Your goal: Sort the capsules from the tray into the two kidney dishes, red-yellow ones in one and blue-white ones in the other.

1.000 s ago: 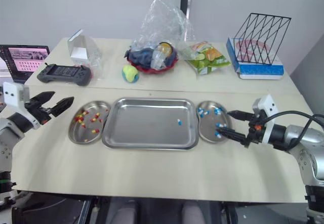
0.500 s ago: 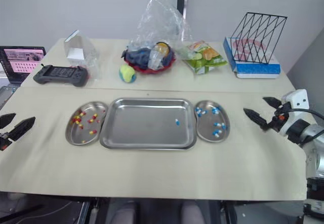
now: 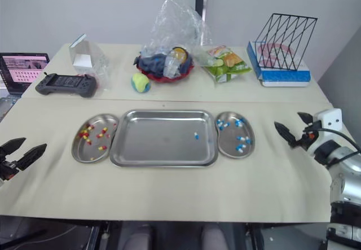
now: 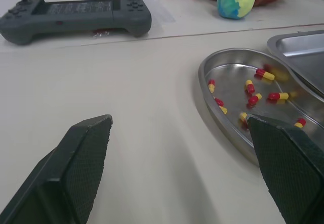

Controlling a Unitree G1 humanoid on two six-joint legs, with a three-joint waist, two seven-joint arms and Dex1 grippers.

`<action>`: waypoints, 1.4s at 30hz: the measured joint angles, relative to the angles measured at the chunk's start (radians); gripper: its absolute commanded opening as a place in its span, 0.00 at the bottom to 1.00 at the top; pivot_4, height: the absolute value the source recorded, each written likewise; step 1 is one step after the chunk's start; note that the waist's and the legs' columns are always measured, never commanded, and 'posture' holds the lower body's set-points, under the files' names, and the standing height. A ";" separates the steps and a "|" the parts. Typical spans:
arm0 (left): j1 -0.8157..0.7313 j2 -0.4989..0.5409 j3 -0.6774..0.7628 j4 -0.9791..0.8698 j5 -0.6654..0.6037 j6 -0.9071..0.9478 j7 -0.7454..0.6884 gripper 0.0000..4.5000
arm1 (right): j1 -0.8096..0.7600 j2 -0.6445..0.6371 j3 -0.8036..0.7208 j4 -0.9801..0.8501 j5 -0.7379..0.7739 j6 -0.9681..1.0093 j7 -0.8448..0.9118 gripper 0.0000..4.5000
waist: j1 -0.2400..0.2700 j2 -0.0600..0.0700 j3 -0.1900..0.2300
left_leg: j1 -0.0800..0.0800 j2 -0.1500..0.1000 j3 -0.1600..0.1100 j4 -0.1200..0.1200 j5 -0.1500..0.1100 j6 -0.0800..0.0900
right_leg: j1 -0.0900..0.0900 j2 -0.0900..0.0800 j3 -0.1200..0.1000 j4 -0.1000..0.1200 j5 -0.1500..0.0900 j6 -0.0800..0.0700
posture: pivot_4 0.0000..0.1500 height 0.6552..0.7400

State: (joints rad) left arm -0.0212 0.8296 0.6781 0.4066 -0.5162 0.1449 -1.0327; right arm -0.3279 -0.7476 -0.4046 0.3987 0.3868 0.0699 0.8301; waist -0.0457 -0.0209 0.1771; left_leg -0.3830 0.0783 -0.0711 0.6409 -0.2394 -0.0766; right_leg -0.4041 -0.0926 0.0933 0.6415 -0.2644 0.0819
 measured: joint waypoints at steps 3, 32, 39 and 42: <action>0.000 0.000 0.003 0.000 0.000 -0.007 0.002 0.99 | -0.025 -0.006 0.002 0.025 -0.001 0.000 0.007 1.00 | 0.001 0.000 0.000 | 0.000 0.000 0.000 0.000 0.000 0.000 | 0.000 0.000 0.000 0.000 0.000 0.000 | 1.00 0.98; 0.127 -0.038 0.076 -0.198 -0.108 0.008 -0.036 0.99 | -0.198 0.217 0.495 -0.426 -0.033 0.467 -0.027 1.00 | 0.005 0.000 0.000 | -0.002 0.001 0.000 0.000 0.000 0.000 | -0.002 0.000 -0.001 0.000 0.000 0.000 | 1.00 0.98; 0.162 -0.069 0.090 -0.248 -0.110 0.003 0.014 0.99 | -0.200 0.296 0.551 -0.523 -0.072 0.710 -0.206 1.00 | 0.004 0.000 0.000 | -0.002 0.001 0.000 0.000 0.000 0.000 | -0.002 0.000 -0.001 0.001 0.000 -0.001 | 1.00 0.98; 0.163 -0.073 0.089 -0.266 -0.114 0.004 0.028 0.99 | -0.213 0.314 0.555 -0.537 -0.083 0.787 -0.260 1.00 | 0.003 0.000 0.000 | -0.002 0.001 -0.001 0.000 0.000 0.000 | -0.002 0.000 -0.001 0.001 0.000 -0.001 | 1.00 0.98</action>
State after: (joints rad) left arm 0.1413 0.7564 0.7675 0.1408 -0.6302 0.1493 -1.0044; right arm -0.5406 -0.4331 0.1502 -0.1387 0.3033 0.8565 0.5696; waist -0.0423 -0.0212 0.1770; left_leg -0.3849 0.0791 -0.0717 0.6409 -0.2394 -0.0767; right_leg -0.4062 -0.0922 0.0922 0.6421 -0.2646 0.0813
